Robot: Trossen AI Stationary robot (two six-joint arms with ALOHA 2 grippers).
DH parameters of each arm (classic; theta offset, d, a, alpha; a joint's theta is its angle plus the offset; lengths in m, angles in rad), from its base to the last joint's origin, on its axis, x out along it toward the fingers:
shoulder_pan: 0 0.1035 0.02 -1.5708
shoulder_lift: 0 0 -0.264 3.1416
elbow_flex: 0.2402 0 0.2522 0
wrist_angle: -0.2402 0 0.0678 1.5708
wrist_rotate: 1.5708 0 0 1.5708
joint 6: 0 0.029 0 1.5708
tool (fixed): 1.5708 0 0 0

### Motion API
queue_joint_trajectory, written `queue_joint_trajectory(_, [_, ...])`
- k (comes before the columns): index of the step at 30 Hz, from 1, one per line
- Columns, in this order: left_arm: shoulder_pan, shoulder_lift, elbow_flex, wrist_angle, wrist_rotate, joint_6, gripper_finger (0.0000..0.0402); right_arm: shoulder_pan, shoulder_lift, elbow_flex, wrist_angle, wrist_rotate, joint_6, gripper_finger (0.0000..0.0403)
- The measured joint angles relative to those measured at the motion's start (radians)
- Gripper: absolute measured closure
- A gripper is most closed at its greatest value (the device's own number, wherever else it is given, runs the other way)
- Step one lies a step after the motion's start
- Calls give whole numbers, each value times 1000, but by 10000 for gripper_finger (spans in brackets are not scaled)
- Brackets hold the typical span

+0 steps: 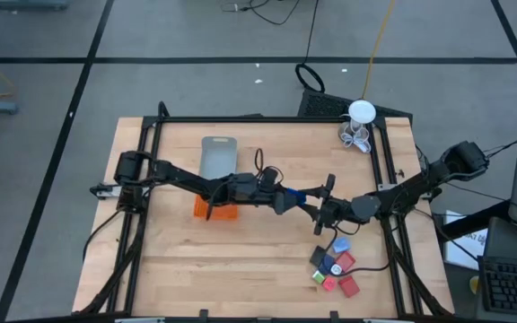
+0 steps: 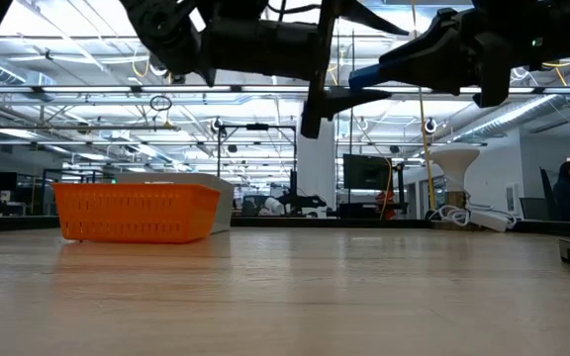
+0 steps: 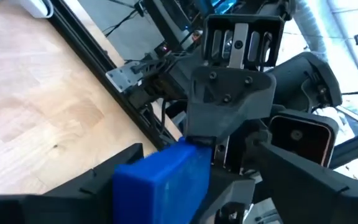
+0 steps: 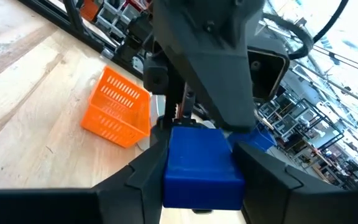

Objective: Pick & Place Office items
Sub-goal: Put the blue digital timer into the orange bin

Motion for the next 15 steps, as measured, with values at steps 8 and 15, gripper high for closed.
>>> queue_joint_trajectory(8, [1,-6,11,-5,27,29,165,0,-1,1,5,0,-3,238])
queue_joint_trajectory(15, [0,-9,11,-7,47,43,201,0,0,1,-1,2,-4,244])
